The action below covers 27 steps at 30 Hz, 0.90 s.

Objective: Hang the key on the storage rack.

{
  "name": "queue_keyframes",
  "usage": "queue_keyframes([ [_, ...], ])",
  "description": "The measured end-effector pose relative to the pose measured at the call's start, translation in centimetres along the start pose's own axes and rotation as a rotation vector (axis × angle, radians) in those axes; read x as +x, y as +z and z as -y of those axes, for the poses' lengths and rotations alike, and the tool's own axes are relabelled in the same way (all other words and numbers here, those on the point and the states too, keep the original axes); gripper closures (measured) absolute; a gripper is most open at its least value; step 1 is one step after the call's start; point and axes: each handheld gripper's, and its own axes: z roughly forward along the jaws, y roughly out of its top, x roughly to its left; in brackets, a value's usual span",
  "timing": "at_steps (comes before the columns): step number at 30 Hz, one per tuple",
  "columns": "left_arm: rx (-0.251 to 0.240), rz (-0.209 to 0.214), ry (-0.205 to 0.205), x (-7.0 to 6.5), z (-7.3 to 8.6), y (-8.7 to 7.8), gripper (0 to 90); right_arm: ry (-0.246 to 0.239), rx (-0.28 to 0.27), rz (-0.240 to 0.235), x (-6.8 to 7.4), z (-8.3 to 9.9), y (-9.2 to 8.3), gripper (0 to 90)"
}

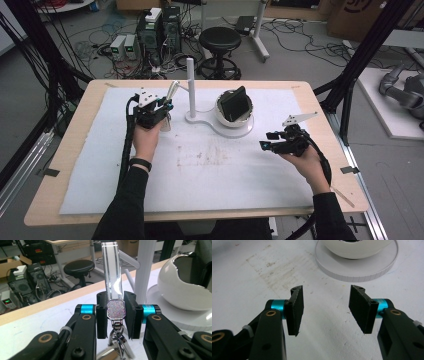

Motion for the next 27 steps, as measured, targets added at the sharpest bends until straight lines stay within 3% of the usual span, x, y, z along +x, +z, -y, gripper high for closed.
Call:
queue_keyframes([
  [3,-0.006,-0.010,0.012,0.0,0.0,0.0,73.8,-0.002,0.003,0.003,0.0,0.0,0.1,46.8],
  [6,0.019,-0.030,0.062,-0.5,0.0,0.4,73.7,-0.003,0.004,0.000,0.1,0.0,0.1,46.7],
  [12,0.027,-0.049,0.115,-1.0,0.0,0.7,73.5,0.001,0.005,0.004,0.0,0.0,0.1,46.6],
  [19,0.073,-0.013,0.157,-1.9,-0.7,1.4,73.0,-0.001,0.005,0.003,0.0,0.0,0.1,46.5],
  [21,0.083,-0.012,0.141,-2.1,-0.6,1.5,67.8,0.000,0.004,0.002,0.0,0.0,0.1,46.5],
  [22,0.085,-0.031,0.111,-2.1,-0.7,1.5,59.9,-0.002,0.003,0.003,0.0,0.0,0.1,46.5],
  [23,0.082,-0.028,0.079,-2.0,-0.8,1.3,49.5,0.003,0.001,0.002,0.0,0.1,0.0,46.5],
  [24,0.082,-0.014,0.059,-1.9,-0.8,0.9,45.7,0.000,0.002,0.003,0.0,0.1,-0.1,46.5],
  [27,0.041,0.031,0.015,-1.5,-0.9,-0.5,43.3,0.004,-0.005,0.003,-0.1,0.2,-0.2,46.4],
])
